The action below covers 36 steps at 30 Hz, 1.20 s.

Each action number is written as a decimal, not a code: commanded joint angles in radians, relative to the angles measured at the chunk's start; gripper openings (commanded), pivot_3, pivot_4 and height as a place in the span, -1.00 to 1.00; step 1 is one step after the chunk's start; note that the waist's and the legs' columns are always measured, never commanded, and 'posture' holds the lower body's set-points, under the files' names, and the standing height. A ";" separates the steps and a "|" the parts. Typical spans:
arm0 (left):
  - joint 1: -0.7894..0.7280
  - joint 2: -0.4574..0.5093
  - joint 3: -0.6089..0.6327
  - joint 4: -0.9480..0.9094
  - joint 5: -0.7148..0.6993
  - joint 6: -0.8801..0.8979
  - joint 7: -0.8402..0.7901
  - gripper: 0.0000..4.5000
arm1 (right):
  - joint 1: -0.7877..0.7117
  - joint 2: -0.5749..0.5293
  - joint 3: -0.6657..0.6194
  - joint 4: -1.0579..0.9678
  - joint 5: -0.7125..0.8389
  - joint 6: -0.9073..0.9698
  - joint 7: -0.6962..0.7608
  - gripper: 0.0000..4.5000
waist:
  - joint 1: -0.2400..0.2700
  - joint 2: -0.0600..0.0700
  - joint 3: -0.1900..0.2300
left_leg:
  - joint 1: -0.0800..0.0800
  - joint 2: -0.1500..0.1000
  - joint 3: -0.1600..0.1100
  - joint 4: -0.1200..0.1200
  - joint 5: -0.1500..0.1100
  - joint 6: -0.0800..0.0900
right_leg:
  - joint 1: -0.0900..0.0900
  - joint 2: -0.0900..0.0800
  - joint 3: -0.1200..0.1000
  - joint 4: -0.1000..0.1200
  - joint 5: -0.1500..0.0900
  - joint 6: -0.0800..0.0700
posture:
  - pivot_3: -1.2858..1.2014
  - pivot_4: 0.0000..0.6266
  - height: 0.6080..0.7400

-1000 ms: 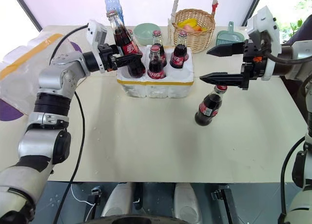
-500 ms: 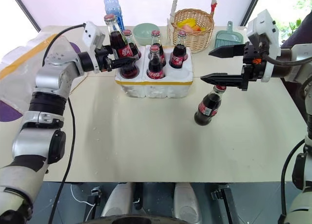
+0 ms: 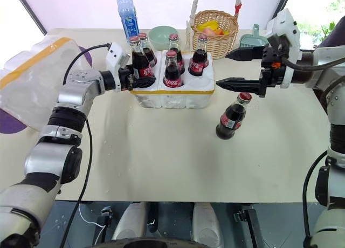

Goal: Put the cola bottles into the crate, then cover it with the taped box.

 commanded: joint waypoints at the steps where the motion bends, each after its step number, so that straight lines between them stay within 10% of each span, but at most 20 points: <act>1: 0.003 0.008 0.027 -0.013 -0.009 0.012 0.005 0.90 | -0.021 -0.007 -0.016 -0.008 -0.005 -0.018 -0.001 1.00 | -0.002 0.000 0.000 | 0.000 0.000 0.000 0.000 0.000 0.000 | 0.000 0.000 0.000 0.000 0.000 0.000 | 0.03 -0.52 1.00; 20: -0.024 0.416 0.241 -0.645 -0.464 0.550 -0.326 0.99 | -0.015 -0.057 -0.111 -0.051 0.051 0.017 -0.018 1.00 | -0.002 0.000 0.000 | -0.001 0.000 0.000 0.000 0.000 0.000 | -0.001 0.000 0.000 0.000 0.000 0.000 | 0.03 -0.52 1.00; 29: 0.098 0.391 0.213 -0.850 -0.554 0.607 -0.272 0.99 | 0.275 -0.127 -0.584 -0.248 0.173 0.256 -0.194 1.00 | -0.001 0.000 0.000 | 0.000 0.000 -0.001 0.000 0.000 0.000 | 0.000 0.000 0.000 0.000 0.000 0.000 | 0.03 -0.52 1.00; 36: 0.148 0.325 0.155 -0.887 -0.552 0.593 -0.239 0.99 | 0.814 0.129 -1.111 -0.567 0.206 0.392 -0.287 1.00 | 0.019 -0.001 -0.001 | 0.001 0.000 -0.002 0.000 0.000 0.000 | 0.003 0.000 -0.001 -0.001 0.000 0.000 | 0.03 -0.52 1.00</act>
